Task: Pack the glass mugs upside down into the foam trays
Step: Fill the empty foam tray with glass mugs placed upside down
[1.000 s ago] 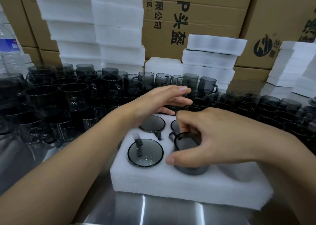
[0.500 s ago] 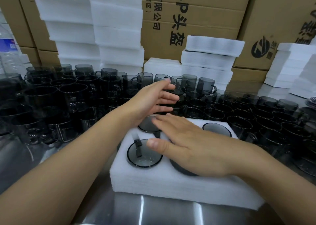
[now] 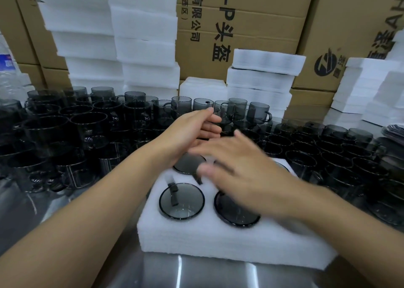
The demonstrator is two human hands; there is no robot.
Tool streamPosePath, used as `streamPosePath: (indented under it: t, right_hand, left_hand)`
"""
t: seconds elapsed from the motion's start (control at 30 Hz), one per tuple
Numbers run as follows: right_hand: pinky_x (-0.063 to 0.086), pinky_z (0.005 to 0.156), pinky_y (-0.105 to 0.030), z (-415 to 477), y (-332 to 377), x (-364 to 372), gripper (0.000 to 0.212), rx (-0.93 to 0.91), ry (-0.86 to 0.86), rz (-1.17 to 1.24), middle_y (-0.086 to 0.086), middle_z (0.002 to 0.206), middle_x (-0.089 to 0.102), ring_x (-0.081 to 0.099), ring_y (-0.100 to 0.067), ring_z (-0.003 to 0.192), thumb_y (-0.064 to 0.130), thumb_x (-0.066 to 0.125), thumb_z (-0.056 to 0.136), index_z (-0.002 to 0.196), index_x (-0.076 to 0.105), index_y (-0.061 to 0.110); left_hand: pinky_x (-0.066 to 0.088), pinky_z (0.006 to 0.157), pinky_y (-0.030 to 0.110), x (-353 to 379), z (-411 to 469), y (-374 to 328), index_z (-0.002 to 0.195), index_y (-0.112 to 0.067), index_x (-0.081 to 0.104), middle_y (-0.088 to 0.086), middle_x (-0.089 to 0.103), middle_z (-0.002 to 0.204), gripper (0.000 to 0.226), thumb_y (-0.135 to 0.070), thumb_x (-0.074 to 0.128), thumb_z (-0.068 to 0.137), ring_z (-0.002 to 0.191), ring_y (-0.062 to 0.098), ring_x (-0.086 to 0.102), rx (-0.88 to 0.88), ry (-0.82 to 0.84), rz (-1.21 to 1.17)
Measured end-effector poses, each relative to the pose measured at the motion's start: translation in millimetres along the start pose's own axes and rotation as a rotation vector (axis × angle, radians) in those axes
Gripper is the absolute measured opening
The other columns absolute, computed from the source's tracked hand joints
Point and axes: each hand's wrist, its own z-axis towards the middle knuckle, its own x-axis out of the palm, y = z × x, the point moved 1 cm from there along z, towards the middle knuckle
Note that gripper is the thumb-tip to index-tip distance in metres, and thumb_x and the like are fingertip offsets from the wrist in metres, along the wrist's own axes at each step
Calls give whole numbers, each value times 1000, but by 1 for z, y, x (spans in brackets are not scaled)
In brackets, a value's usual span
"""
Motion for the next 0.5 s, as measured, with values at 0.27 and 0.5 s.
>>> streamPosePath:
  t: [0.27,0.5]
  right_hand:
    - [42,83,-32,73,-137,-73,50,619,-214,-136,-8,143,38,45,-27,120,34,49,95,143,36,24]
    - [27,107,-45,94,-192,-58,52,810,-76,-381,-17,151,16,12,-36,139,39,48,95,144,35,28]
  left_hand:
    - [53,59,19,2,1,2,91,-18,67,0,66,89,19,-25,50,97,73,6,66,-18,41,146]
    - [56,69,18,0,-2,2,99,-22,66,-7,65,102,17,-30,52,95,87,5,66,33,42,272]
